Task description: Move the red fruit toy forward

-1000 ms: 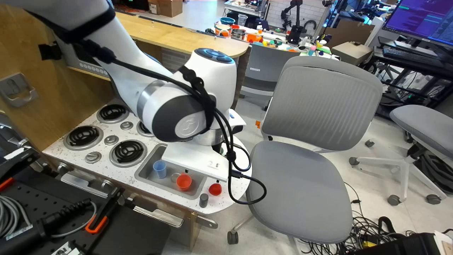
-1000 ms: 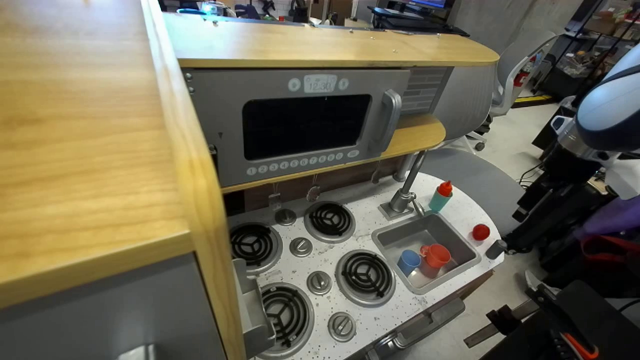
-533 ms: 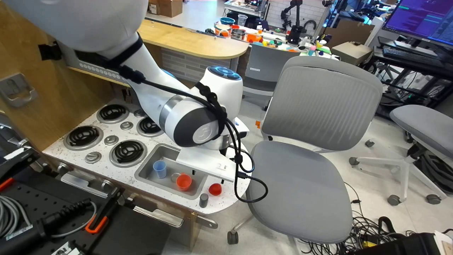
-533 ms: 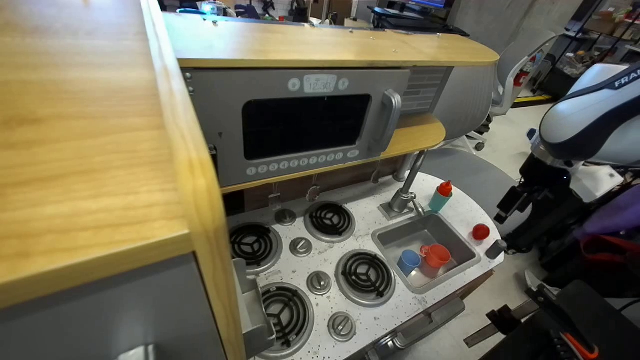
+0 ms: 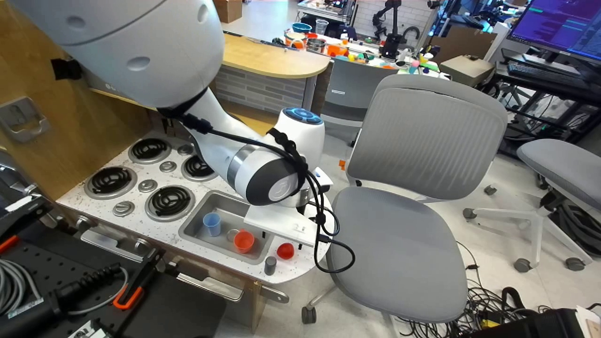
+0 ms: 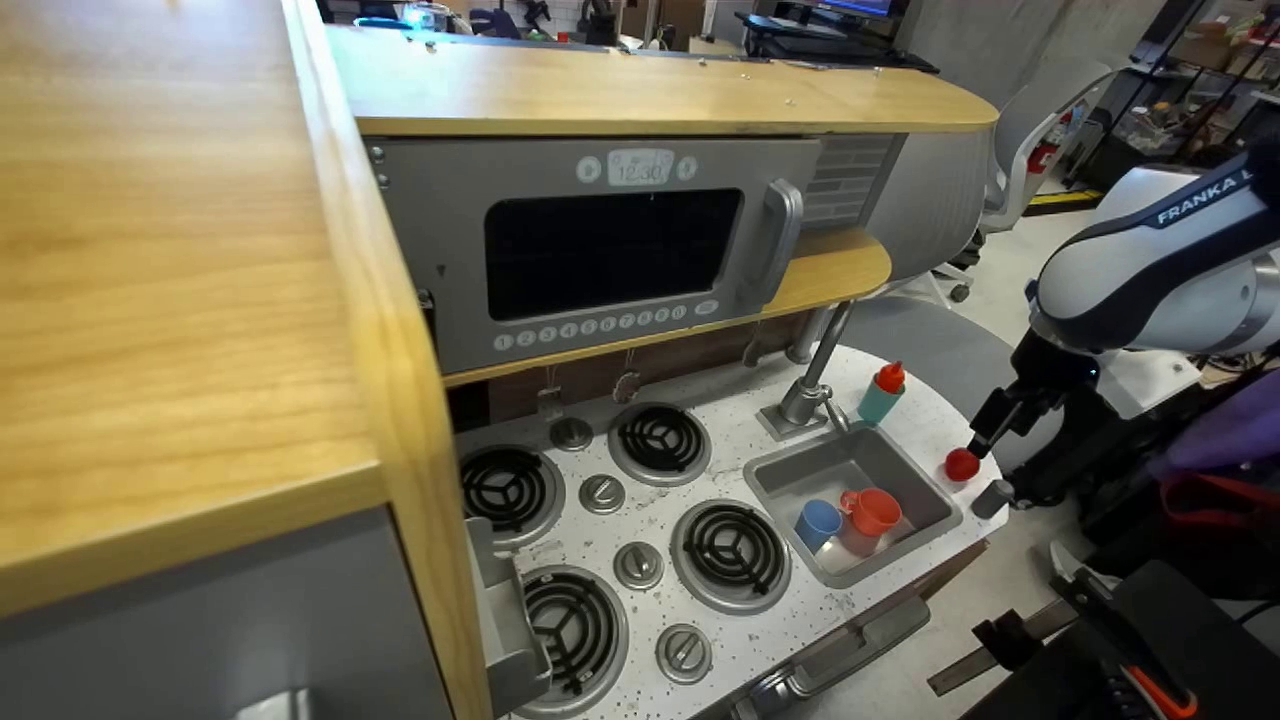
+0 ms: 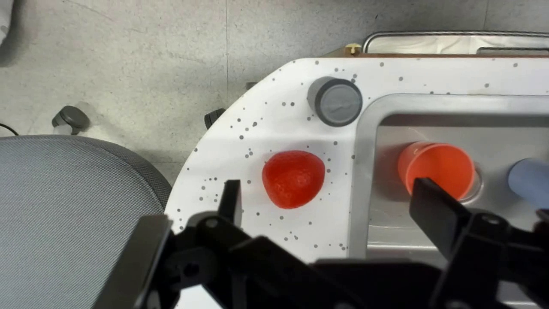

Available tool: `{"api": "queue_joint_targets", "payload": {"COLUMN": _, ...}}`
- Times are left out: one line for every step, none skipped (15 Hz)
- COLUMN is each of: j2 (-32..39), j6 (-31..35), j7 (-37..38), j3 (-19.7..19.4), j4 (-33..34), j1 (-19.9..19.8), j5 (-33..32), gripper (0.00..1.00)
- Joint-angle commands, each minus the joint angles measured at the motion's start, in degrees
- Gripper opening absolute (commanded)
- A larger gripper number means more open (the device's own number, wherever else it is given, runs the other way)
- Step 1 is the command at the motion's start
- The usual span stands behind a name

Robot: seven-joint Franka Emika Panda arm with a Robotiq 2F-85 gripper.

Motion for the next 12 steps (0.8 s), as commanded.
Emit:
{"api": "queue_joint_targets", "payload": {"j2": 4.0, "j6": -3.0, "j7": 1.8, "j3": -1.2, "j4": 6.0, "j1": 0.2, "j5": -1.7, "gripper": 1.0}}
{"api": "queue_joint_targets", "payload": {"j2": 4.7, "j6": -3.4, "j7": 1.6, "j3": -1.3, "j4": 7.1, "j1": 0.1, "j5": -1.9, "gripper": 1.0}}
{"api": "queue_joint_targets", "payload": {"j2": 5.4, "j6": -4.0, "j7": 1.6, "j3": -1.6, "j4": 8.2, "j1": 0.0, "j5": -2.1, "gripper": 1.0}}
{"api": "queue_joint_targets", "payload": {"j2": 6.0, "j6": -4.4, "j7": 1.5, "j3": -1.7, "j4": 9.2, "j1": -0.1, "j5": -2.4, "gripper": 1.0}}
{"api": "queue_joint_targets", "payload": {"j2": 6.7, "j6": -4.8, "j7": 1.4, "j3": -1.8, "j4": 10.2, "j1": -0.2, "j5": -2.6, "gripper": 1.0}}
{"api": "queue_joint_targets", "payload": {"j2": 7.3, "j6": -5.0, "j7": 1.2, "j3": -1.7, "j4": 11.1, "j1": -0.3, "j5": -2.6, "gripper": 1.0}}
{"api": "queue_joint_targets", "payload": {"j2": 7.9, "j6": -5.3, "j7": 1.0, "j3": -1.6, "j4": 11.9, "j1": -0.4, "j5": -2.7, "gripper": 1.0}}
{"api": "queue_joint_targets", "payload": {"j2": 8.3, "j6": -5.6, "j7": 0.8, "j3": -1.3, "j4": 12.4, "j1": -0.5, "j5": -2.8, "gripper": 1.0}}
{"api": "queue_joint_targets", "payload": {"j2": 8.9, "j6": -5.7, "j7": 0.8, "j3": -1.2, "j4": 13.0, "j1": -0.4, "j5": -2.9, "gripper": 1.0}}
{"api": "queue_joint_targets", "payload": {"j2": 9.5, "j6": -6.0, "j7": 0.8, "j3": -1.1, "j4": 13.5, "j1": -0.3, "j5": -2.9, "gripper": 1.0}}
{"api": "queue_joint_targets", "payload": {"j2": 10.1, "j6": -6.2, "j7": 0.9, "j3": -1.0, "j4": 13.9, "j1": -0.2, "j5": -3.0, "gripper": 1.0}}
{"api": "queue_joint_targets", "payload": {"j2": 10.7, "j6": -6.3, "j7": 1.0, "j3": -1.0, "j4": 14.3, "j1": 0.0, "j5": -3.1, "gripper": 1.0}}
